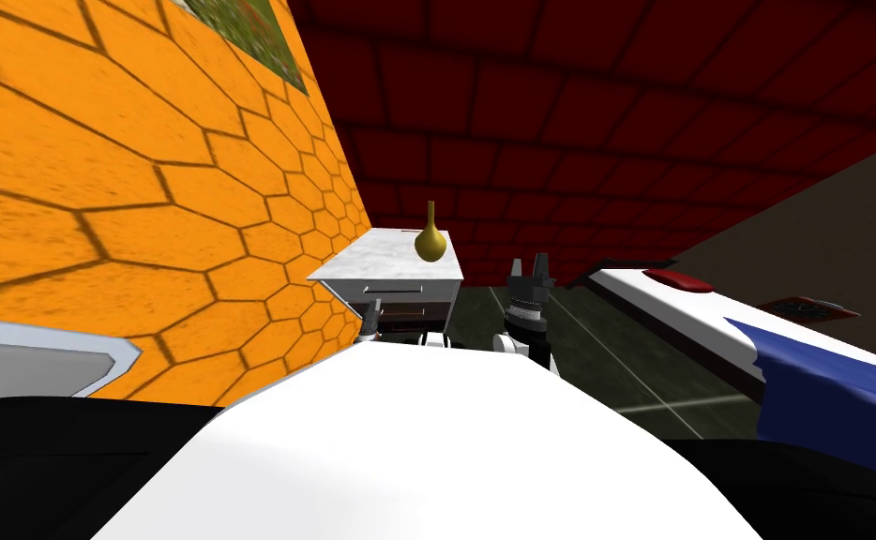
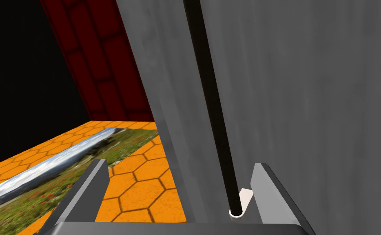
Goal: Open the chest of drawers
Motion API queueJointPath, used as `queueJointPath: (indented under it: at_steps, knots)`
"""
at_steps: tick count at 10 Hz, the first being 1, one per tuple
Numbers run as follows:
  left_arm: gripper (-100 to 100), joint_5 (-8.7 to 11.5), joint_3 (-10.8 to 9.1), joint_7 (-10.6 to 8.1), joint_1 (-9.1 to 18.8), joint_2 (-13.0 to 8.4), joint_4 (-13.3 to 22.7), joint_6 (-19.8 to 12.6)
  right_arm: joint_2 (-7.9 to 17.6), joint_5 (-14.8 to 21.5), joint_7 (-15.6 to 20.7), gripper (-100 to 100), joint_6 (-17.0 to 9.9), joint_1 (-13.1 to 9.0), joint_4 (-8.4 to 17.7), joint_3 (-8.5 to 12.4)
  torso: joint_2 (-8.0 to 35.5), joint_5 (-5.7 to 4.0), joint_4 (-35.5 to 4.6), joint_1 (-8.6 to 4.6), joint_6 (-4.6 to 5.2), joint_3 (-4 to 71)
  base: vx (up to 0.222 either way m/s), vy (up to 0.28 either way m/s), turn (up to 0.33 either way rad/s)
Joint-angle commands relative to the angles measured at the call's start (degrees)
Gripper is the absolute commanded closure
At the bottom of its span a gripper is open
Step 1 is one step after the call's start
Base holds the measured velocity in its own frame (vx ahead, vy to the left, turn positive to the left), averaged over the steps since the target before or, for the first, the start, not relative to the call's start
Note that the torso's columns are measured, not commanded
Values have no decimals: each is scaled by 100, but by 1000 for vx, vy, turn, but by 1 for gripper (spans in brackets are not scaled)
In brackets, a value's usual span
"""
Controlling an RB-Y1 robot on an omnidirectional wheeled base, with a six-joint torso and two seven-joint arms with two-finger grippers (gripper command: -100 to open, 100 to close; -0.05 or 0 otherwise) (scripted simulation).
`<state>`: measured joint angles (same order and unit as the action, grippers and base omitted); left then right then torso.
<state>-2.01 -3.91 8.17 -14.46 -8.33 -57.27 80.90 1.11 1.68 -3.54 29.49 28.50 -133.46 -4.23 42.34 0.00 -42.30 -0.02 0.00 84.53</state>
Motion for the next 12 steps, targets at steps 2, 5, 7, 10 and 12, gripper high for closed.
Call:
queueJointPath:
  at_steps: [2, 5, 7, 10, 12]
  knots:
    - [-100, 10, -12, 43, 99, 166, 507, 334, 0, 0, 0, 0, 0, 0, 0, 0, -2, 0, 1, 2, 0, 1, 72, -3, -8]
    - [-100, 18, -22, 72, 165, 493, 865, 576, 0, 0, 0, 0, 0, 0, 0, 0, -9, 0, 3, 2, 0, 6, 82, -1, -8]
    - [-100, 21, -26, 82, 188, 769, 992, 661, 0, 0, 0, 0, 0, 0, 0, 0, 5, 0, 0, 0, 0, -2, 42, -3, -4]
    - [-100, 35, -40, 76, 318, 778, 952, 500, 0, 0, 0, 0, 0, -1, 0, 0, 3, 0, 0, 4, 0, -1, 0, -3, 7]
    - [-100, 46, -52, 67, 427, 755, 873, 316, 0, 0, 0, 0, 0, -2, 0, 0, 3, 0, -1, 1, 0, -1, -38, -10, 20]
